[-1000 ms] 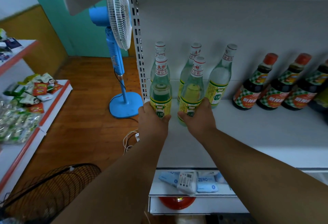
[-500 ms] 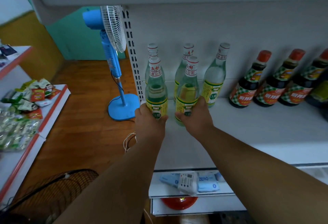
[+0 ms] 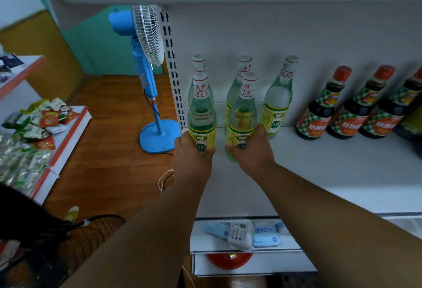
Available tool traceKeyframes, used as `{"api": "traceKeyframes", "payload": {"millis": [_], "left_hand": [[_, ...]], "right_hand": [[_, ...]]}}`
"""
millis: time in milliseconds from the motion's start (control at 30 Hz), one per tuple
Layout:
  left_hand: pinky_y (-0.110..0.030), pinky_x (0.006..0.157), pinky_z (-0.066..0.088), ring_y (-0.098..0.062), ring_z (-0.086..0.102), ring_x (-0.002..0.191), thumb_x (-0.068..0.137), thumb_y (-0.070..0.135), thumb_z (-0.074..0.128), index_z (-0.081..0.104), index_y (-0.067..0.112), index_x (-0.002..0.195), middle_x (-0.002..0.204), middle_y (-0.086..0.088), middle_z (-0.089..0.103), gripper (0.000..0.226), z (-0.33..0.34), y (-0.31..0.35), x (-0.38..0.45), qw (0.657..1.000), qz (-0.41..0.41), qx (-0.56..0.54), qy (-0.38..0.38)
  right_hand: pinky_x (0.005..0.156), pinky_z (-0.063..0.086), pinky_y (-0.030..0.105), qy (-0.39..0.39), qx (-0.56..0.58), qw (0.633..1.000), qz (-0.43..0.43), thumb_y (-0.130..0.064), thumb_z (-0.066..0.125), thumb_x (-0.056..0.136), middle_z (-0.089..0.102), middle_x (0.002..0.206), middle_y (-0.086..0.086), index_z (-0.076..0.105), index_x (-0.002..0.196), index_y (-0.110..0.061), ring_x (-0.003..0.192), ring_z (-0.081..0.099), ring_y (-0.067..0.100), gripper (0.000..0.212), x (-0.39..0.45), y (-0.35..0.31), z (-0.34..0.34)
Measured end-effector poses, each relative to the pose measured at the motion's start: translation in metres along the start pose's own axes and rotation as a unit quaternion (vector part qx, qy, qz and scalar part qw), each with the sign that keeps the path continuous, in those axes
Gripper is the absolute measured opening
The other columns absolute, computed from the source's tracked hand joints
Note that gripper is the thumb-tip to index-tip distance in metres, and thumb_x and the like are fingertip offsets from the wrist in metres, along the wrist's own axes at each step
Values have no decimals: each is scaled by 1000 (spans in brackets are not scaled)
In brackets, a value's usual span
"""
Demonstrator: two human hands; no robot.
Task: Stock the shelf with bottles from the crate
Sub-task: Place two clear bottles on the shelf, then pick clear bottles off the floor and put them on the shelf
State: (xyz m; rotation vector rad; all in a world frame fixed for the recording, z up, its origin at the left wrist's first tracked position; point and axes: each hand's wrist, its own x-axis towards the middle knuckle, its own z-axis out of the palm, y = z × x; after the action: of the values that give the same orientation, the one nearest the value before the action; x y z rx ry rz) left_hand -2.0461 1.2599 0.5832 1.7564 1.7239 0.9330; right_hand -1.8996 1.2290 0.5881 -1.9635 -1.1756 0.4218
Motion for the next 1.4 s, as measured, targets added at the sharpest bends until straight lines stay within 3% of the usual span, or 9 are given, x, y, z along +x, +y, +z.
{"api": "traceKeyframes", "payload": {"millis": [333, 600, 700, 800, 1000, 1100, 1300, 1400], "left_hand": [[-34, 94, 44, -24, 53, 113, 72, 31, 83, 48, 11, 125, 120, -5, 49, 67, -2, 2, 0, 1000, -11, -6, -1], [-34, 96, 43, -24, 52, 114, 73, 27, 83, 47, 11, 128, 121, -7, 49, 67, -4, 4, 1, 1000, -19, -6, -16], [-34, 99, 42, -23, 49, 119, 71, 25, 84, 44, 11, 134, 126, -7, 49, 76, -4, 3, -3, 999, -28, -10, -20], [-37, 106, 39, -26, 42, 129, 69, 23, 85, 36, 6, 142, 135, -12, 46, 89, -5, 0, -15, 999, -41, 2, -13], [-35, 103, 39, -28, 45, 125, 74, 20, 81, 40, 4, 138, 133, -14, 46, 78, -11, -6, -58, 999, -39, 21, 11], [-32, 98, 41, -25, 47, 122, 78, 21, 76, 43, 7, 135, 131, -11, 49, 68, -16, -2, -84, 999, -35, 36, 16], [-44, 97, 46, -26, 52, 117, 83, 22, 68, 46, 12, 134, 128, -9, 50, 57, -21, 7, -171, 997, -5, 75, 33], [-41, 97, 47, -23, 54, 113, 83, 22, 67, 50, 18, 128, 121, -4, 52, 48, -19, 3, -227, 996, -2, 71, 47]], "right_hand": [[96, 47, 41, -16, 20, 1000, -1, -30, 86, 68, 49, 126, 11, 41, 125, -8, 115, 54, 28, 76, 2, 0, -3], [91, 44, 31, -28, 10, 1000, 9, -31, 86, 68, 48, 127, 11, 40, 125, -7, 114, 53, 27, 77, 0, -4, -8], [89, 43, 31, -34, 4, 999, 18, -32, 86, 68, 48, 128, 11, 41, 125, -8, 113, 53, 27, 77, -4, -4, -11], [94, 48, 39, -34, -11, 999, 23, -35, 86, 67, 50, 127, 11, 41, 127, -9, 114, 56, 29, 79, -12, -5, -14], [95, 48, 41, -53, -13, 998, -13, -31, 81, 74, 49, 126, 14, 42, 130, -9, 115, 55, 33, 72, -41, -4, -32], [99, 44, 37, -89, -25, 995, -27, -34, 77, 78, 45, 132, 13, 39, 135, -11, 123, 50, 30, 72, -59, 0, -41], [98, 41, 33, -140, -53, 985, -90, -38, 73, 81, 44, 133, 11, 38, 138, -13, 122, 49, 28, 71, -111, 19, -63], [100, 41, 34, -157, -43, 979, -121, -36, 72, 82, 46, 133, 11, 41, 138, -13, 121, 50, 26, 68, -149, 34, -70]]}}
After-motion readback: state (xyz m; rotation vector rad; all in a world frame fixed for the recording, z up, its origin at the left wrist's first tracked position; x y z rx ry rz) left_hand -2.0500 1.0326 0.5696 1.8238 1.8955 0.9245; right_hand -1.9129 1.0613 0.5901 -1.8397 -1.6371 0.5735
